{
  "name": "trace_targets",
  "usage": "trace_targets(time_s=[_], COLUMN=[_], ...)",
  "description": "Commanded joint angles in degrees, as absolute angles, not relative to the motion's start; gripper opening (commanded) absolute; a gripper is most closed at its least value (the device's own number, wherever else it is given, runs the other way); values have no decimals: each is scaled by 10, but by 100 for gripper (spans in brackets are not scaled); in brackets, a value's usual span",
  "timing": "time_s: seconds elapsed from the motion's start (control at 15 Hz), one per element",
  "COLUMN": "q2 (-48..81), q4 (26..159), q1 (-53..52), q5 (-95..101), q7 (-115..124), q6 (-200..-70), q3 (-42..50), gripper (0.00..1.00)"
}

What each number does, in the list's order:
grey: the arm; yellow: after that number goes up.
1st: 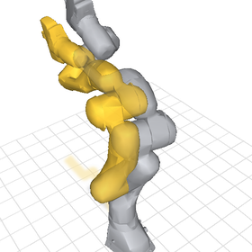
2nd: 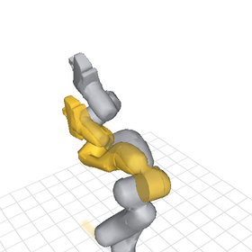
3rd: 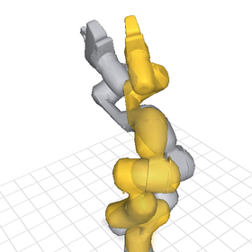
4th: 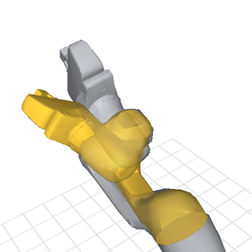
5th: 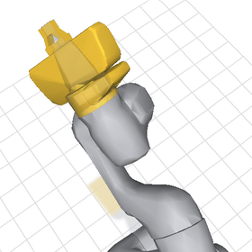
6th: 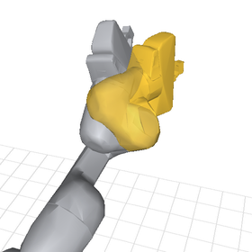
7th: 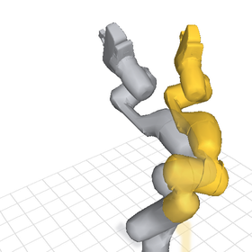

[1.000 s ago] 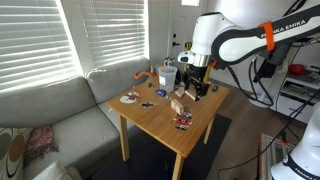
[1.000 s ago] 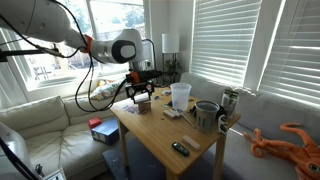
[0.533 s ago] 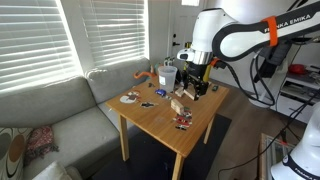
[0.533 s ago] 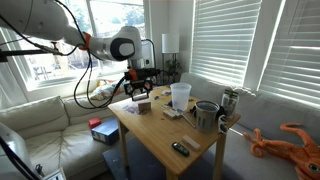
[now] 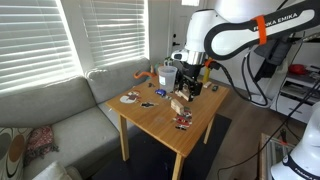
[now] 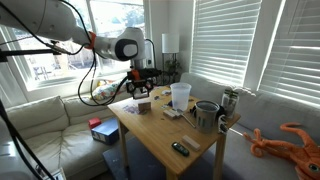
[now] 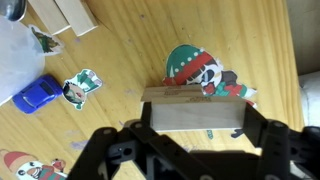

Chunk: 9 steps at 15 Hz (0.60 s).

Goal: Stack the blocks

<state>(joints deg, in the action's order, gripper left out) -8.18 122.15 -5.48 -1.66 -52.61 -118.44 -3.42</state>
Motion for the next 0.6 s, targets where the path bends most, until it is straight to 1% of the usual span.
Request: trace_targets(time_s=[0.0,0.53], q2=[-49,-11], q4=[1188,1159], q1=[-59,-57], q5=[-20,-13], q7=[-529,-518], q6=[-1169,-1168], q3=[-32,-45], gripper=[59,59])
